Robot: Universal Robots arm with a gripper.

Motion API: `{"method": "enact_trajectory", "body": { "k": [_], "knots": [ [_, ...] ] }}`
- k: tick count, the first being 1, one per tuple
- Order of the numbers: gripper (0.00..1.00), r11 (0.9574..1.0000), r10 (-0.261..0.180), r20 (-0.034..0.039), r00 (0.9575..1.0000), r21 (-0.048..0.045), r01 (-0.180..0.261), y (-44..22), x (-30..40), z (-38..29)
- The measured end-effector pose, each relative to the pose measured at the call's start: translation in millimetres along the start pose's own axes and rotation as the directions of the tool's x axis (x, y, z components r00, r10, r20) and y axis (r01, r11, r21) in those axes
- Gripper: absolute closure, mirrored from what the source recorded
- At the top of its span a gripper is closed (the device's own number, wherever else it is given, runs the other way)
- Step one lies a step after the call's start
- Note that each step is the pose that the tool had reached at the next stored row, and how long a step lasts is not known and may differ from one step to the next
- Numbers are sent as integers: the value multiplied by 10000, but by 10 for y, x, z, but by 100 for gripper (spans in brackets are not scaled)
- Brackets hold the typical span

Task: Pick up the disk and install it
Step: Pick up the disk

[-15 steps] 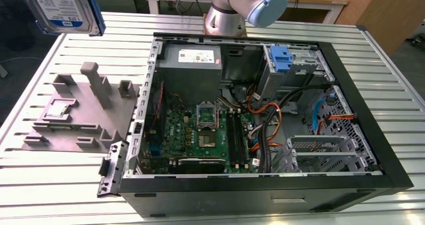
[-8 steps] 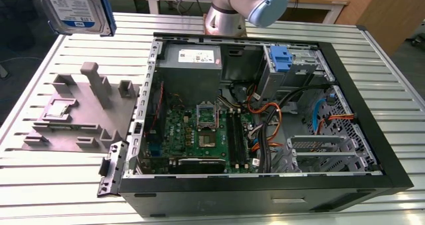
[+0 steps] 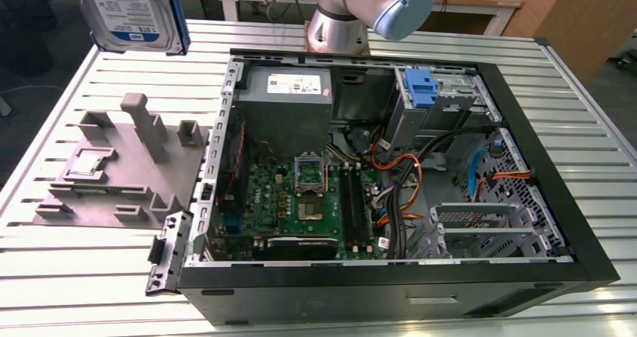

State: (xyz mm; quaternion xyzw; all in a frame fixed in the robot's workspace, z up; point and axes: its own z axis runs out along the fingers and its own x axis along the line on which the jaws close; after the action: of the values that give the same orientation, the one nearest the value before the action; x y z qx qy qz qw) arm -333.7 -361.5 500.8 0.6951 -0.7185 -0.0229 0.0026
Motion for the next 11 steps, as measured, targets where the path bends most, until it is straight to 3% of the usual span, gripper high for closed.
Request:
{"method": "enact_trajectory", "body": {
  "k": [6,11],
  "knots": [
    [64,10000,0,-2,10000,-10,0,-143,-5,-5],
    [64,10000,0,-9,10000,-10,0,-171,4,-6]
  ]
}}
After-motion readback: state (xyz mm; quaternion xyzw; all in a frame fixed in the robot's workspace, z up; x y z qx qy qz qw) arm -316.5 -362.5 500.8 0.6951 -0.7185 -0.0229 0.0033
